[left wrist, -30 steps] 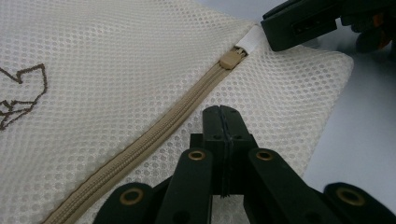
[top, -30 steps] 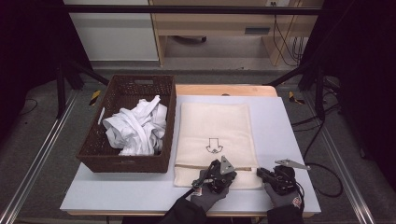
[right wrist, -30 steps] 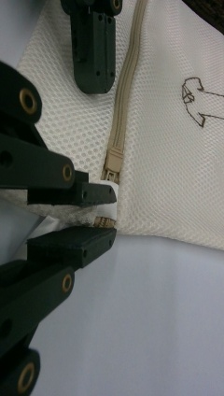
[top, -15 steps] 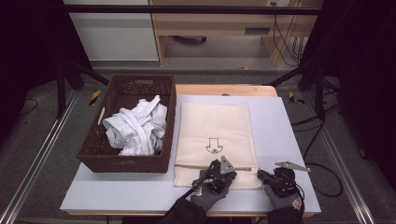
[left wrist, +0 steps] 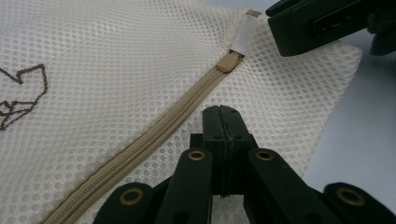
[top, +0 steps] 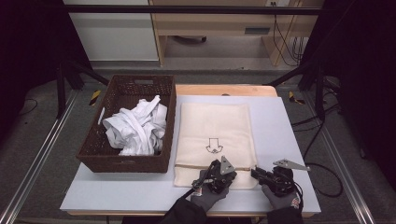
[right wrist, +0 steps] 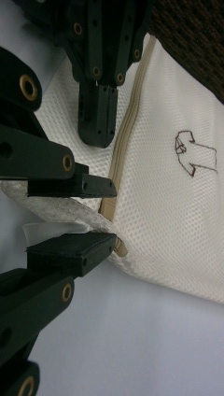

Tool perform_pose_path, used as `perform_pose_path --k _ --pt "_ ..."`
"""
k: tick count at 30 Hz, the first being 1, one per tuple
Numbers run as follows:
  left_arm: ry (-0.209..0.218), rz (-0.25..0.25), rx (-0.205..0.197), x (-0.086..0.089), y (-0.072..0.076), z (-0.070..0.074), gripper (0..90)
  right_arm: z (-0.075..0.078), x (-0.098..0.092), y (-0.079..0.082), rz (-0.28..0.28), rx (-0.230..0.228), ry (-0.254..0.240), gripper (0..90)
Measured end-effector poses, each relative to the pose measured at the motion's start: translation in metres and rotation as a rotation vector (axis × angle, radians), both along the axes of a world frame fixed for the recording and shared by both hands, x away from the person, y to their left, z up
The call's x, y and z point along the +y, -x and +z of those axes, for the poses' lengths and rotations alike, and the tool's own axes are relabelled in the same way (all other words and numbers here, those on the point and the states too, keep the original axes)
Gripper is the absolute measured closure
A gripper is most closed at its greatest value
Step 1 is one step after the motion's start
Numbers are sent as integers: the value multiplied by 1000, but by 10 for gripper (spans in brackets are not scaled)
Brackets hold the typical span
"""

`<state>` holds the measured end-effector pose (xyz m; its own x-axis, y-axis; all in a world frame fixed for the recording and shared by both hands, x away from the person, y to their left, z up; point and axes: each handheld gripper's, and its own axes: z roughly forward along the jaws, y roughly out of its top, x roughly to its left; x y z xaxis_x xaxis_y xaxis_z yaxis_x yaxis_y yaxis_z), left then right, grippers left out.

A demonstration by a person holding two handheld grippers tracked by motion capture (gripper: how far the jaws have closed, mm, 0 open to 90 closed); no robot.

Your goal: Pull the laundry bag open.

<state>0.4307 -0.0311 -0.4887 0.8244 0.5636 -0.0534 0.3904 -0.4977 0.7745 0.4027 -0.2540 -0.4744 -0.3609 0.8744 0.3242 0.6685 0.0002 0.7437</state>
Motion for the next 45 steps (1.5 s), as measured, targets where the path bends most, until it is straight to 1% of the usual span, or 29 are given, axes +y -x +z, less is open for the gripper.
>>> perform_pose_path --k 1,2,4,6,7,9,11,13,14,15,18,20,22,23,25,26,27,29,30,31,32,33,34,35,37,40,41,43,45 --pt "0 0 0 0 0 0 889 0 -1 -1 -5 8 2 707" --pt "-1 0 -1 0 0 0 889 -1 -1 -1 -30 20 19 698" --pt "-2 1 -3 0 0 0 889 -1 -2 -1 -30 14 26 692" --pt "-1 1 -2 0 0 0 889 -2 -3 -2 -53 10 37 661" --pt "-1 1 -3 0 0 0 889 -2 -2 -2 -68 19 34 649" --pt "-1 1 -4 0 0 0 889 -5 -3 -4 -72 29 57 644" --pt "-1 1 -3 0 0 0 889 -6 -5 -3 -88 36 64 637" --pt "-1 0 -2 0 0 0 889 -7 -9 -2 -100 47 75 595" --pt "0 0 -1 0 0 0 889 -7 -9 -2 -100 47 75 595" --pt "0 0 -1 0 0 0 889 -9 -9 -2 -106 61 63 596" --pt "0 0 -1 0 0 0 889 -9 -5 -4 -88 66 50 667" --pt "-1 1 -3 0 0 0 889 -8 -2 -5 -94 69 78 776" --pt "-1 1 -3 0 0 0 889 -9 -6 -6 -95 69 47 837" --pt "-1 1 -3 0 0 0 889 -8 -6 -5 -98 75 33 845" --pt "-1 2 -3 0 0 0 889 -3 -6 -3 -85 40 32 850" --pt "0 1 -2 0 0 0 889 0 -4 -1 -72 9 36 850" --pt "-1 1 -2 0 0 0 889 5 -1 1 -47 -36 37 847" --pt "0 2 -3 0 0 0 889 9 3 3 -8 -66 31 827" --pt "0 2 -3 0 0 0 889 8 6 1 20 -37 27 787" --pt "-1 2 -3 0 0 0 889 4 8 -2 41 9 26 767" --pt "0 2 -4 0 0 0 889 1 10 -3 38 22 37 765" --pt "0 2 -3 0 0 0 889 -3 10 -5 31 45 34 760" --pt "0 2 -3 0 0 0 889 -4 9 -6 30 52 36 764" --pt "0 2 -2 0 0 0 889 -3 8 -6 13 47 38 764" --pt "0 2 -4 0 0 0 889 -2 5 -6 -22 51 63 745" --pt "-1 2 -4 0 0 0 889 -6 3 -7 -49 80 72 725" --pt "-1 2 -4 0 1 0 889 -7 3 -8 -52 90 68 720" --pt "-1 2 -4 0 0 0 889 -7 3 -10 -49 86 65 723" --pt "-2 3 -5 -1 1 0 889 -8 2 -12 -49 88 42 735"
